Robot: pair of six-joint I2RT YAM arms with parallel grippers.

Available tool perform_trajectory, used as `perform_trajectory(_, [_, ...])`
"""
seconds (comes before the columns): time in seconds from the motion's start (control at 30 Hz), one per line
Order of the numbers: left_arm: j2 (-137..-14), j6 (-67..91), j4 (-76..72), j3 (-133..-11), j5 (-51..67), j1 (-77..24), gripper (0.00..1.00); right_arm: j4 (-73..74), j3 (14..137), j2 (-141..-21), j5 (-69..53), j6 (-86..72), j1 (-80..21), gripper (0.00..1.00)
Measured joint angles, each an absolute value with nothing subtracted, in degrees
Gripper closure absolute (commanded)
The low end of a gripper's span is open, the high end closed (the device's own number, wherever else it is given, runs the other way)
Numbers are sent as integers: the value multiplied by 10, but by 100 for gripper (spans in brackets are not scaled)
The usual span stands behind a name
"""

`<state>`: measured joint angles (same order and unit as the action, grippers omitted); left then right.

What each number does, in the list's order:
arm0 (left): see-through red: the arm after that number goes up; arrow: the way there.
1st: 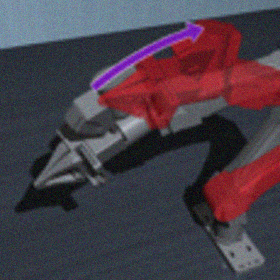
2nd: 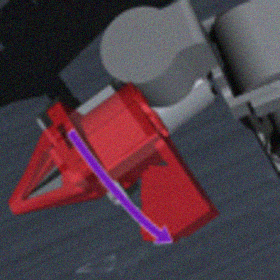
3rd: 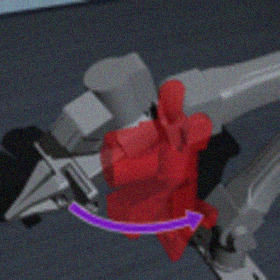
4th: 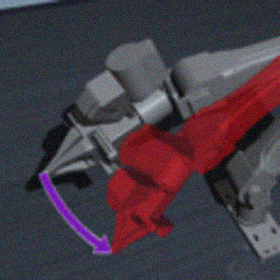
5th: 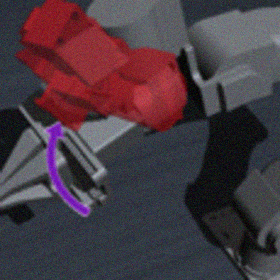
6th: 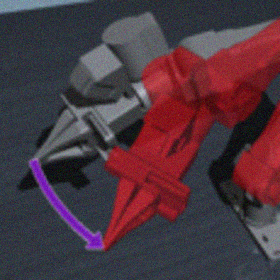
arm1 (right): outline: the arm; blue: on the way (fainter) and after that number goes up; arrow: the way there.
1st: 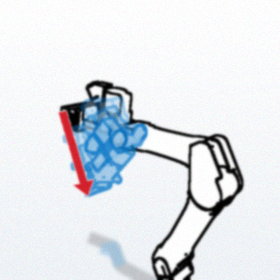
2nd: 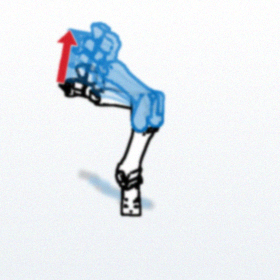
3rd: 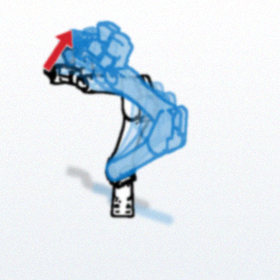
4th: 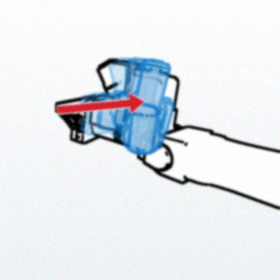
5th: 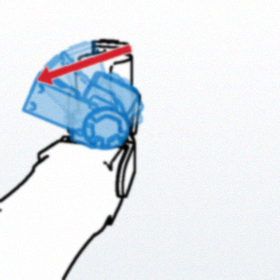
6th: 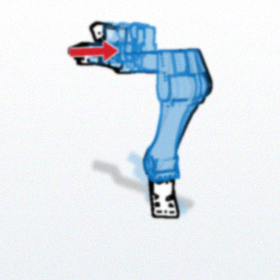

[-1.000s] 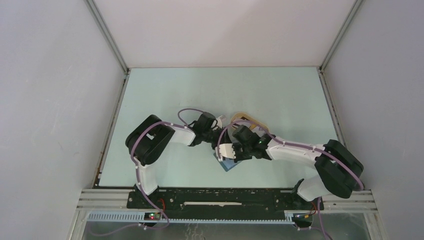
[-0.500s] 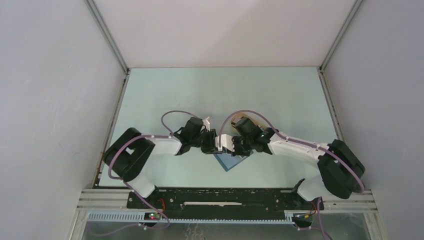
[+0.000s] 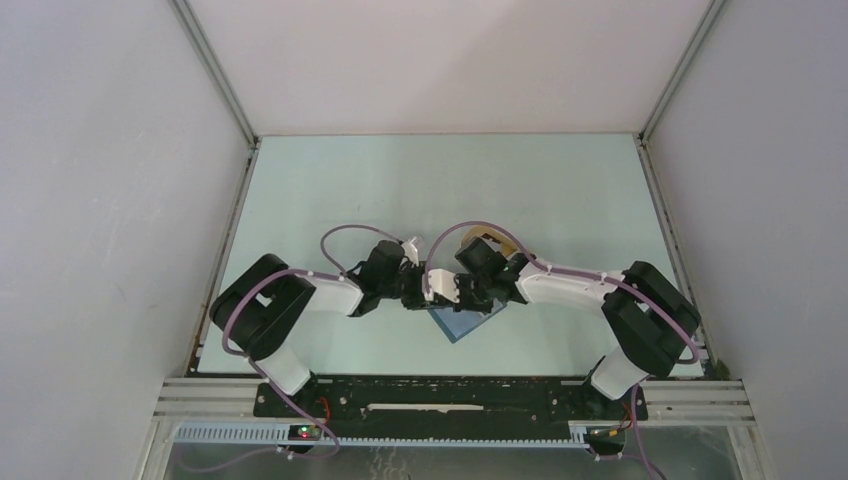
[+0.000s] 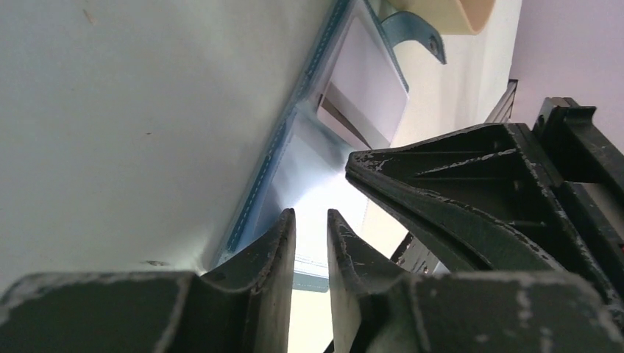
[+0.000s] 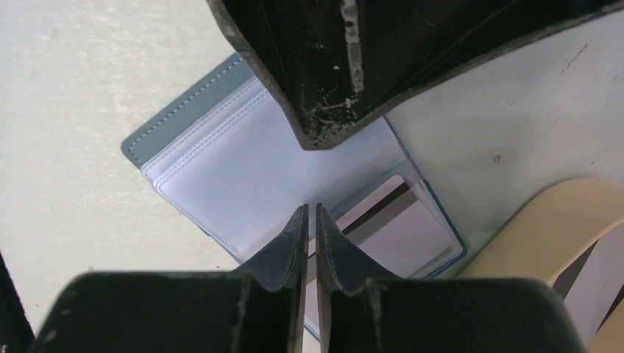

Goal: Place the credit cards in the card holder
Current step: Insert the credit card into the card holder.

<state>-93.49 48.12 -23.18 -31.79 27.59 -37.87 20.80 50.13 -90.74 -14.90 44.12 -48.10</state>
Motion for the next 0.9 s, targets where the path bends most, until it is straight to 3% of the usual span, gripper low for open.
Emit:
perform_trajectory(0.47, [-971,493,-229,-332,287,-380,81,193,502,-917,-96,418,-470,85])
perform_trajectory(0.63, [-973,493,-228,-335,289,-380,75,196,502,-903,-106,404,-460,77])
perform_trajectory(0.8, [-952,489,-218,-335,284,-380,69,222,502,-849,-154,400,-438,60])
perform_trajectory(0.9, [-905,474,-204,-335,269,-380,68,243,504,-816,-183,399,-413,57])
